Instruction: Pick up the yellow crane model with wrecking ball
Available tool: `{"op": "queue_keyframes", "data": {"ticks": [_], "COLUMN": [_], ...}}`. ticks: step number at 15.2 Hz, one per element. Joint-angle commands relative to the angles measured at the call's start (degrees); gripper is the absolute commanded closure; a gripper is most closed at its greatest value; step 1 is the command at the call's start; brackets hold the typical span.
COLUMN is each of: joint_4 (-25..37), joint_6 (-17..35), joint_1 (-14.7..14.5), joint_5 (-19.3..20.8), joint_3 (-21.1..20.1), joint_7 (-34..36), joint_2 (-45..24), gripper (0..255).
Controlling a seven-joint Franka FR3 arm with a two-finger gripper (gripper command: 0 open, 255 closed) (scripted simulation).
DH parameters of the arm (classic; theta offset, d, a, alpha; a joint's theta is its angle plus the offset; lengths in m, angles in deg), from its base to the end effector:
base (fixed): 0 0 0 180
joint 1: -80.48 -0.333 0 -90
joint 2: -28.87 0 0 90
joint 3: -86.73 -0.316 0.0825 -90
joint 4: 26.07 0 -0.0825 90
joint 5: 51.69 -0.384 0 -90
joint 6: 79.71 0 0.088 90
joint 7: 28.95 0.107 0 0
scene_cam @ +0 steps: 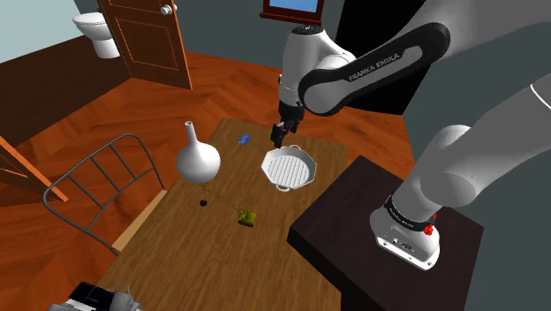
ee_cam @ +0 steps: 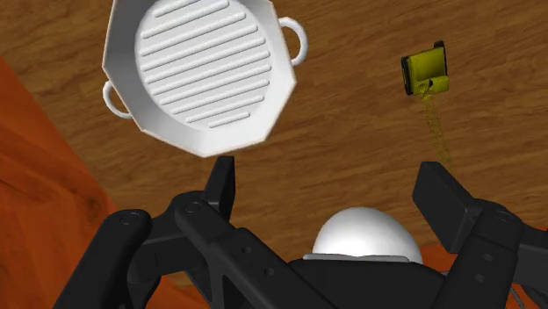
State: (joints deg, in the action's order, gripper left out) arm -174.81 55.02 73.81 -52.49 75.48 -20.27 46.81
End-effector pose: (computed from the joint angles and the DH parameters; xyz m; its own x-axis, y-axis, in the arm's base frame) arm 0.4012 0.1280 0.3674 0.9870 0.1448 0.0701 0.1423 -0.9890 0.0395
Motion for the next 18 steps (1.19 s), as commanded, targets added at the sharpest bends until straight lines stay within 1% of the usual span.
{"op": "queue_keyframes", "data": {"ticks": [1,6,11,14,18], "joint_4": [0.95,3.73,8.23,11.72,17.16], "joint_6": [4.18,12.83,19.75,22.97,26.33], "joint_1": [-0.31,-1.33,-3.12,-5.37,-9.41], "joint_5": [0.59,3.66,9.91,14.27,19.08], "joint_3": [-0.85,-3.27,-4.26,-3.51,-1.56], "joint_7": [0.02,1.89,5.76,8.43,11.21], "joint_2": [-4.66,-15.42,-26.52,-33.08,-41.50], "gripper": [0,0,0,0,0]}}
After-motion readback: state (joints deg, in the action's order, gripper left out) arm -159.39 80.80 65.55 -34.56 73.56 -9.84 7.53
